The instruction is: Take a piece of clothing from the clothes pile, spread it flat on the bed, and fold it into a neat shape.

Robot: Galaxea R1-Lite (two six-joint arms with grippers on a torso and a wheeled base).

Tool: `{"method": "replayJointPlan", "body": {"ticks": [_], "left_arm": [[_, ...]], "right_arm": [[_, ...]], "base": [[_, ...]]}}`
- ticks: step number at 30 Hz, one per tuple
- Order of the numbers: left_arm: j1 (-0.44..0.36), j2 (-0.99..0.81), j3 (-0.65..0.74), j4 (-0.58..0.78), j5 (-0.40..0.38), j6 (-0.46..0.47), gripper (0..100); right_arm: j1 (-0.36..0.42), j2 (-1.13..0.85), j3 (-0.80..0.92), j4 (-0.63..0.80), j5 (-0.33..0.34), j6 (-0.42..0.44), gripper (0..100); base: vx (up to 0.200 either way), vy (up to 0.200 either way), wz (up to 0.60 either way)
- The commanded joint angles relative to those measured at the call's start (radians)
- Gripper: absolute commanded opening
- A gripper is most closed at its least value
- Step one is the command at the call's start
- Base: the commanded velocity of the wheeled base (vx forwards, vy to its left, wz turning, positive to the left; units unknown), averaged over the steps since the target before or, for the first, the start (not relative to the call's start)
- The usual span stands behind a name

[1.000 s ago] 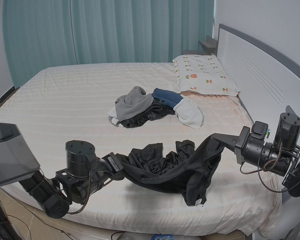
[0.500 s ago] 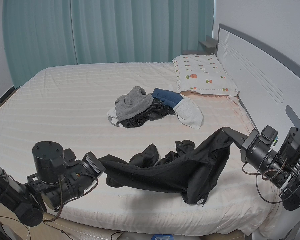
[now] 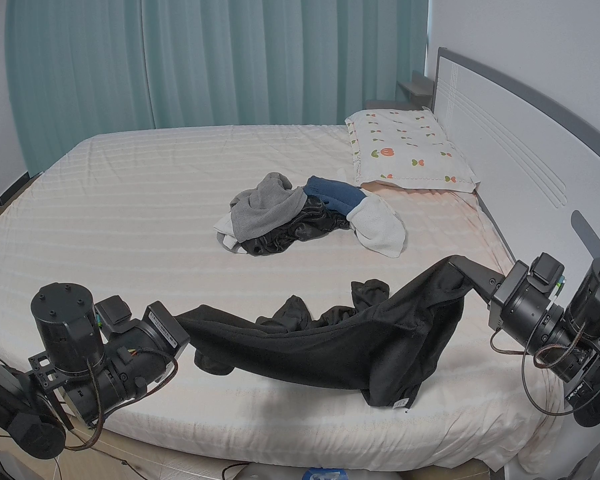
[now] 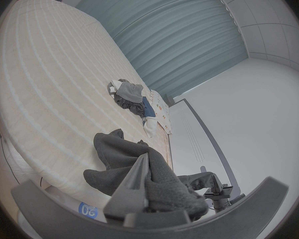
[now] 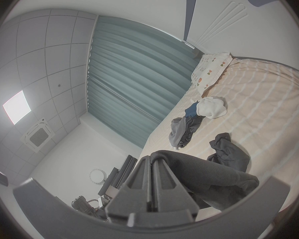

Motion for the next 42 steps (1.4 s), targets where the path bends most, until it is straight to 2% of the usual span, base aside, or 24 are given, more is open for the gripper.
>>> {"method": "replayJointPlan", "body": {"ticks": [1,7,12,25,27,34,35,42], "left_arm": [[-0.001,0.014,0.004,0.000,0.001,0.000,0],[-0.001,0.016,0.005,0.005,0.006,0.002,0],[-0.006,0.010,0.014,0.003,0.012,0.011,0],[0.003,0.016,0.014,0.005,0.009,0.002,0],[0.005,0.017,0.014,0.005,0.009,0.002,0],[0.009,0.017,0.010,0.005,0.010,0.006,0],[0.011,0.013,0.007,0.005,0.012,0.009,0],[0.016,0.006,-0.010,0.005,0.021,0.028,0]], "right_arm": [[-0.003,-0.034,0.010,-0.007,0.009,-0.001,0],[0.000,-0.105,0.012,-0.007,0.021,-0.004,0],[0.000,-0.099,0.047,-0.007,0.075,-0.007,0],[0.000,-0.042,0.038,-0.007,0.076,-0.007,0],[0.000,-0.029,0.035,-0.007,0.073,-0.007,0],[0.001,0.003,0.006,-0.007,0.034,-0.012,0],[0.006,0.003,-0.004,-0.004,0.006,-0.019,0],[0.052,0.023,-0.039,0.002,-0.092,-0.130,0]], "base": [[-0.200,0.000,0.00],[-0.200,0.000,0.00],[0.000,0.000,0.00],[0.000,0.000,0.00],[0.000,0.200,0.00],[0.000,0.200,0.00],[0.000,0.200,0.00],[0.000,0.200,0.00]]}}
